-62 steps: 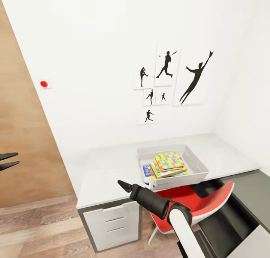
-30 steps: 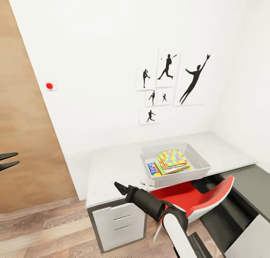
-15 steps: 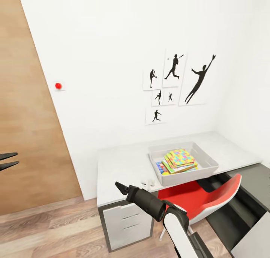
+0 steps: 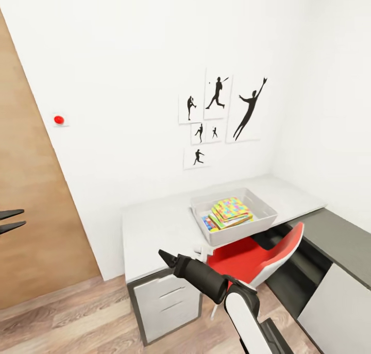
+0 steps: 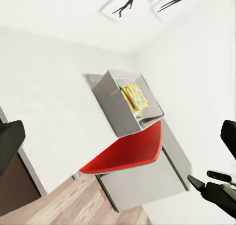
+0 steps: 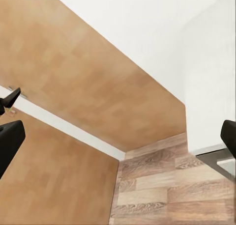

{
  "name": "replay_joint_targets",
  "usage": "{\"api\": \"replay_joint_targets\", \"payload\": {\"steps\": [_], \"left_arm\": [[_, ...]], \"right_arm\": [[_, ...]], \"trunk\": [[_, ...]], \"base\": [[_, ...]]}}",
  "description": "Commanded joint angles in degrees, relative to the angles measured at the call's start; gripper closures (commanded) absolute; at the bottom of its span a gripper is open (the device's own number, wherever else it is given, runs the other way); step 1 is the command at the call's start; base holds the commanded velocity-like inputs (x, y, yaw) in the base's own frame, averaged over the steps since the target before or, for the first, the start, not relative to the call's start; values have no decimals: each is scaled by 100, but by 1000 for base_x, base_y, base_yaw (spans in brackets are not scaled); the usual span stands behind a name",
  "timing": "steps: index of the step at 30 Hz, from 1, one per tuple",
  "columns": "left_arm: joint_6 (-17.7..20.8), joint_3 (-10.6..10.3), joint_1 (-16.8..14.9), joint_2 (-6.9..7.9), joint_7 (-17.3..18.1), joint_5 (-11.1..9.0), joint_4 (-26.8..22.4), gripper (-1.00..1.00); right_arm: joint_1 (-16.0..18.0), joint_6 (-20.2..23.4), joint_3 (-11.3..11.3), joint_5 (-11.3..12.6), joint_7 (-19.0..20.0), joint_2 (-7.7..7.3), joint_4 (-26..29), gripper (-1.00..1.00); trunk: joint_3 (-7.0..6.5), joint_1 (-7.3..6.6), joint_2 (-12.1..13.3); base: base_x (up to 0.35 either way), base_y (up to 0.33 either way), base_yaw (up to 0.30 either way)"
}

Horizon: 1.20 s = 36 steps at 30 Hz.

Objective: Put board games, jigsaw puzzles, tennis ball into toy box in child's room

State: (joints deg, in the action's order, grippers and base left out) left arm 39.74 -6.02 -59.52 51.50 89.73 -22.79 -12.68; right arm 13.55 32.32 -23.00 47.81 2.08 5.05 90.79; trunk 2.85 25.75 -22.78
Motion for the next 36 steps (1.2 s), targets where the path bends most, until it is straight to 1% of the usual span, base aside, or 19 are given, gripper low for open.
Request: {"api": "replay_joint_targets", "payload": {"steps": [1,7,18,27,36], "left_arm": [[61,-48,-7,6,27,-33,3,-100],[61,-48,-7,0,27,-33,3,-100],[61,-48,-7,3,27,-33,3,-100],[61,-48,-7,14,27,-33,3,-100],[61,-48,-7,34,27,-40,3,-100]], "right_arm": [[5,24,6,0,11,4,1,-100],[6,21,4,0,5,9,1,-100],[5,27,14,30,4,-3,1,-100],[6,28,15,40,3,-7,1,-100],[2,29,22,49,4,-12,1,-100]], "trunk": [[11,4,-14],[-6,4,-14],[-23,4,-14],[-45,4,-14],[-68,4,-14]], "base": [[-23,19,-276],[-11,9,-274],[-94,101,-131],[-79,19,-258],[-22,2,-275]]}}
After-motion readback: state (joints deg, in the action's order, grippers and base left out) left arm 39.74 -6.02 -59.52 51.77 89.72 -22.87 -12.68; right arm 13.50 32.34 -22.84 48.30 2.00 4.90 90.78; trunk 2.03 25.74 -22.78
